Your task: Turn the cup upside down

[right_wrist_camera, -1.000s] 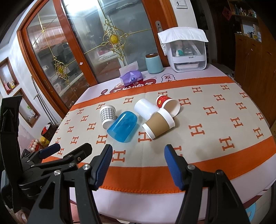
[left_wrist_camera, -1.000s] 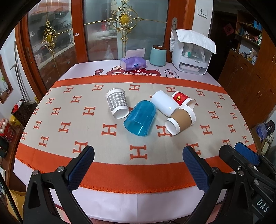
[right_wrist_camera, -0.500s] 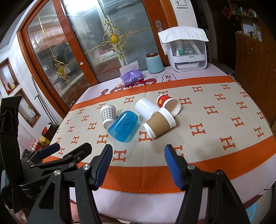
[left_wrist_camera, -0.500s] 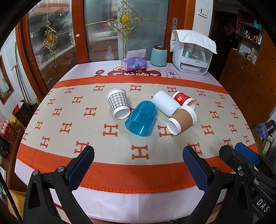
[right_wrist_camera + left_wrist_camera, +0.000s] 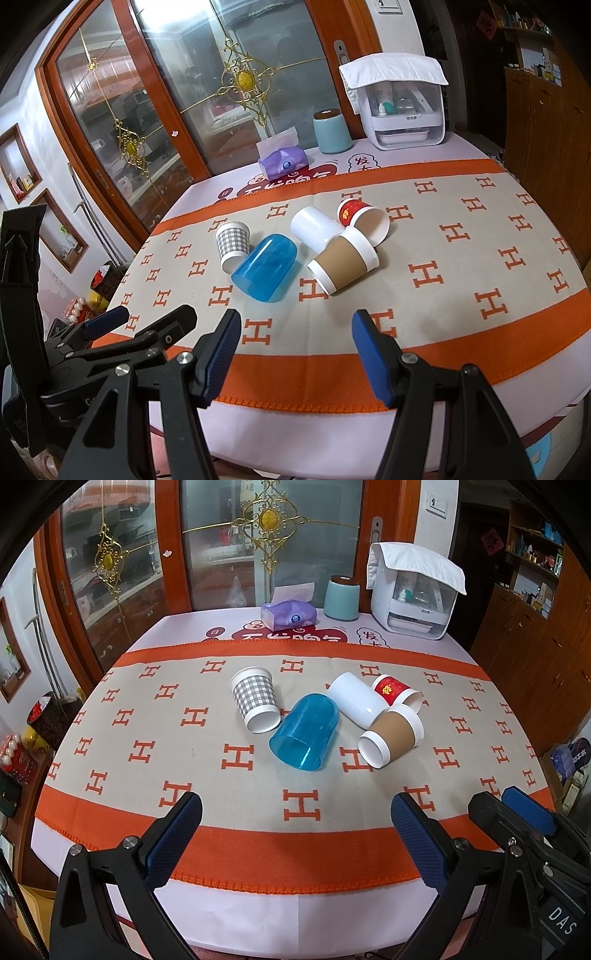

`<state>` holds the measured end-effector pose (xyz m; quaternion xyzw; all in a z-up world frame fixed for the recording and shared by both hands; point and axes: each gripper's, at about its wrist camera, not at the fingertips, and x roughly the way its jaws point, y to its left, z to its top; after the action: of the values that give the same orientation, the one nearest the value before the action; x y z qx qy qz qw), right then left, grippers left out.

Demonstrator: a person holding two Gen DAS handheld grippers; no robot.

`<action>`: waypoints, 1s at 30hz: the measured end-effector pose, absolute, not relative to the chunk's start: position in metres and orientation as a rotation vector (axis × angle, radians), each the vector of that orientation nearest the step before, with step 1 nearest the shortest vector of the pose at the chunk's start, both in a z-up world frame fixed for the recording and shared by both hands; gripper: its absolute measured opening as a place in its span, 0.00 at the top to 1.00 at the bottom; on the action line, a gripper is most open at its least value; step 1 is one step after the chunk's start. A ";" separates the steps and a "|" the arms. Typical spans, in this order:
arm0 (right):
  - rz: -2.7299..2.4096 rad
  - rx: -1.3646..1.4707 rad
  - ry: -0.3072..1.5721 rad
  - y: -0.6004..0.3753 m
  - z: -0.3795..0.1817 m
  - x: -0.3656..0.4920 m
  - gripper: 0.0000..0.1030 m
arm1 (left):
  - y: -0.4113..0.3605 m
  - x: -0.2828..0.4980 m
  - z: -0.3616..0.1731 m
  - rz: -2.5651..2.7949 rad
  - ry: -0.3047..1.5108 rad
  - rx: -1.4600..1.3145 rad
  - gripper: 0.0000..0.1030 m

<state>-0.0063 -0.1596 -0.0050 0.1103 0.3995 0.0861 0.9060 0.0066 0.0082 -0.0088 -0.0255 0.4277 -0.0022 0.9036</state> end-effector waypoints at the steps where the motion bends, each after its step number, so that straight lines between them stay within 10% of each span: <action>1: 0.177 0.227 0.825 -0.161 -0.003 -0.005 0.39 | 0.008 0.007 -0.009 -0.005 0.884 -0.053 0.02; 30: 0.107 0.232 0.902 -0.167 -0.015 0.046 0.39 | 0.014 0.075 -0.019 -0.098 0.995 -0.023 0.01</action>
<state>0.0456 -0.1671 -0.0150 0.1120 0.4348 0.0517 0.8921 0.0754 0.0140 -0.0192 -0.0108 0.4769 -0.0472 0.8776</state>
